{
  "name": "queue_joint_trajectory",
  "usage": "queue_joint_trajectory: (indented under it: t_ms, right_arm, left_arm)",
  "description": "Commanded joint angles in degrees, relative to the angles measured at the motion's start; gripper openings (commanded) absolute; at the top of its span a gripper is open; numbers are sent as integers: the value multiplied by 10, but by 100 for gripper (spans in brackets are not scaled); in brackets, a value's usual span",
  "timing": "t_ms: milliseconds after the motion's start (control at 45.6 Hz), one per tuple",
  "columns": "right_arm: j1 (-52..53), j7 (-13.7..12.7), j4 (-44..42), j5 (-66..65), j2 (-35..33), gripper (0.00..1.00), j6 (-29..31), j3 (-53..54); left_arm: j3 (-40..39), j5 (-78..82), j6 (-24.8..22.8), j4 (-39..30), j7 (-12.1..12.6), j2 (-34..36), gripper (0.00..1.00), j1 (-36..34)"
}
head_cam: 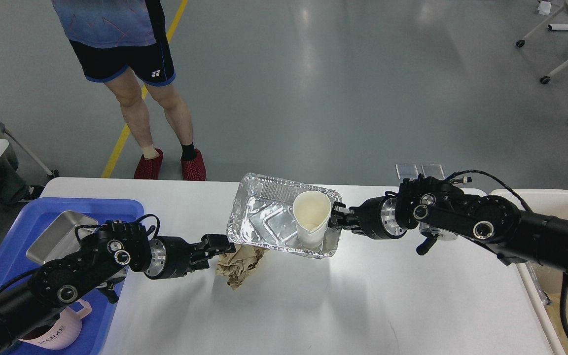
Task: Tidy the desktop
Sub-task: 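Reach the left gripper down to the crumpled tan napkin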
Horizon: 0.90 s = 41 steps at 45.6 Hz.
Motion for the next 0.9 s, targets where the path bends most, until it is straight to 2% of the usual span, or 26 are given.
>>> queue_joint_trajectory:
  t_ms: [0,460,570,636,833,855,877]
  right_arm:
    - [0,0,0,0,-5,0,0,0]
    - [-6,0,1,0,-6,0,0,0]
    - [-6,0,1,0,-6,0,0,0]
    - [-5,0,1,0,-5,0,0,0]
    - [-6,0,2,0,-11,0,0,0]
    - [-6,0,2,0,-11,0,0,0]
    - [-6,0,2,0,-11,0,0,0]
  left_arm:
    - [2,0,0,25,-1,-23,86,-9]
    - [1,-4,3,75,-2,-63,85,-10]
    - [2,-2,4,76,-5,-74,79,-17]
    - [3,-1,11,76,-5,-77,73,-14]
    - [40,-4,10,76,-6,-77,37,-11]
    - [40,-4,10,76,-6,-77,37,-11]
    - [40,-4,8,76,-6,-78,29,-10]
